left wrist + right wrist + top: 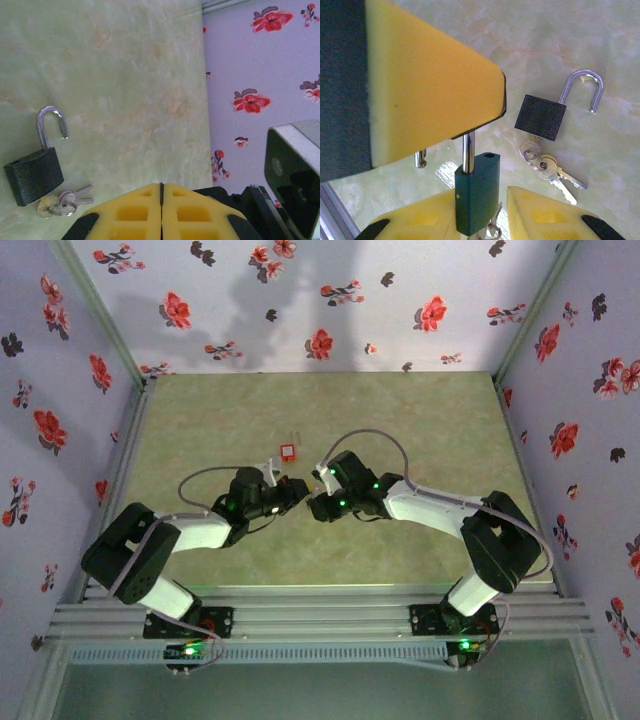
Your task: Lock with the key
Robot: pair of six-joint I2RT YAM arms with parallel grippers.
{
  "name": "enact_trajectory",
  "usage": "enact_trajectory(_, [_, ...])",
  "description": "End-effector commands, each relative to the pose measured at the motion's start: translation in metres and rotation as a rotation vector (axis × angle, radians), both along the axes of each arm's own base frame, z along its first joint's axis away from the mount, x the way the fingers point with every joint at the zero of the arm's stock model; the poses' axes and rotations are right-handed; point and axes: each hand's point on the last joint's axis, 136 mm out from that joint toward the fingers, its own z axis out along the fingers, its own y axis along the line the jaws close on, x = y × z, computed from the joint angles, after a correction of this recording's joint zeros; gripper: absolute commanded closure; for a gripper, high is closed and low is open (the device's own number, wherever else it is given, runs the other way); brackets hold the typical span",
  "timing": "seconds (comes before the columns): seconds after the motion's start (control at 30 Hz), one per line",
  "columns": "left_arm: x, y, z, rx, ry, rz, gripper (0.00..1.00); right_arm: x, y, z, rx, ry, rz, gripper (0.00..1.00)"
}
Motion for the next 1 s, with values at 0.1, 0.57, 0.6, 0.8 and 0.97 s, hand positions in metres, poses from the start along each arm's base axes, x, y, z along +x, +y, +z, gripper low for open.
enact_trajectory(0.1, [-0.0112,0.0035,-0.0068,0.044,-0.009,-0.030,1.00,-0.0022,0.0004,0.0027,0.013,-0.011,0.014,0.67])
enact_trajectory(0.57, [-0.0100,0.0039,-0.0007,0.045,-0.017,-0.026,1.00,-0.0059,0.0053,0.0047,0.045,0.003,0.034,0.71])
enact_trajectory(0.6, [-0.0108,0.0041,-0.0004,0.042,-0.018,-0.027,1.00,-0.0059,0.0055,0.0051,0.046,0.002,0.033,0.72])
enact_trajectory(0.8, [-0.0121,0.0051,-0.0017,0.032,-0.012,-0.022,1.00,-0.0081,0.0067,0.0052,0.056,0.008,0.040,0.73])
enact_trajectory(0.97, [-0.0122,0.0046,0.0017,0.019,-0.018,-0.022,1.00,-0.0088,0.0070,0.0061,0.062,0.011,0.042,0.75])
